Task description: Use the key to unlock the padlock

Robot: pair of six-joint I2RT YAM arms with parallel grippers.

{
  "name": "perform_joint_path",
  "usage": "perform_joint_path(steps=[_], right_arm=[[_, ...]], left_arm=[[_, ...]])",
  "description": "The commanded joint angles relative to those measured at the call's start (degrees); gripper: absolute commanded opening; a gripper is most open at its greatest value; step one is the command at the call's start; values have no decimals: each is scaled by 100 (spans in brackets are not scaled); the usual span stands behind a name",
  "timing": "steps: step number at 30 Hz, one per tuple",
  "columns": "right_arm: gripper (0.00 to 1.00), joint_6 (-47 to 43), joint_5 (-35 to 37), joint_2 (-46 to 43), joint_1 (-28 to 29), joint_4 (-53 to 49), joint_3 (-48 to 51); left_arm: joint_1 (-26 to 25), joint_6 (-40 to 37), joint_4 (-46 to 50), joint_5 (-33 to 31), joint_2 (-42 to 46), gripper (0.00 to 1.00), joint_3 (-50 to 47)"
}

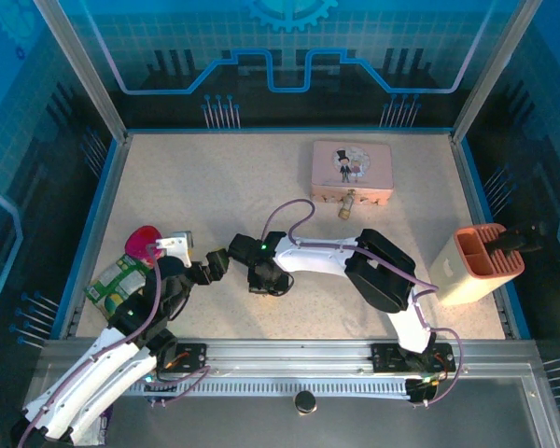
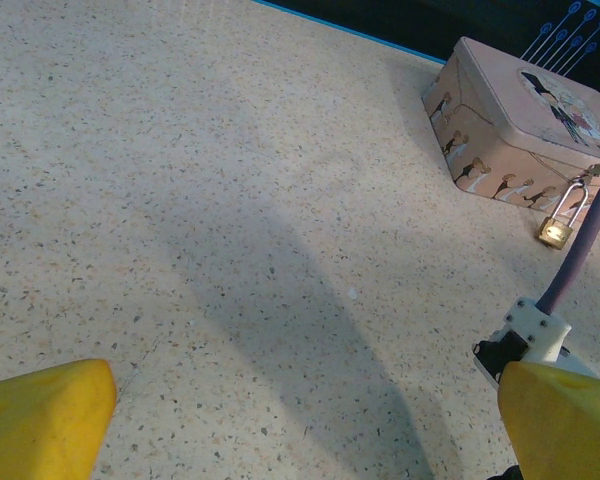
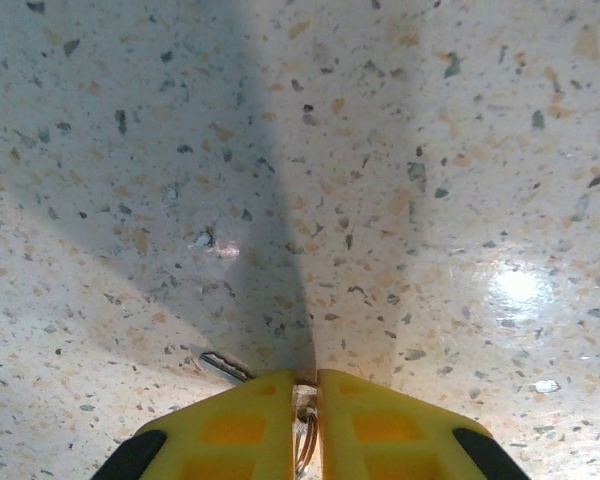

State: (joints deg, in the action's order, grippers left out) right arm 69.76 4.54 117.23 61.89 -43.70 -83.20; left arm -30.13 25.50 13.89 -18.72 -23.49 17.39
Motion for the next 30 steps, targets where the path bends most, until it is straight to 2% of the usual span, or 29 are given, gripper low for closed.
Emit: perform_joint_path(steps=[1, 8, 18, 30], right_arm=[[16, 159, 171, -69, 260, -123, 136], [23, 114, 206, -203, 309, -104, 208], [25, -10, -56, -144, 348, 202, 304], [6, 45, -149, -369, 352, 617, 694]], left_arm=[[-46, 57, -505, 264, 84, 99, -46], [-44, 56, -526, 254, 81, 99, -62], [-44, 46, -545, 230, 64, 99, -79], [-45, 36, -666, 214, -99, 99, -109]])
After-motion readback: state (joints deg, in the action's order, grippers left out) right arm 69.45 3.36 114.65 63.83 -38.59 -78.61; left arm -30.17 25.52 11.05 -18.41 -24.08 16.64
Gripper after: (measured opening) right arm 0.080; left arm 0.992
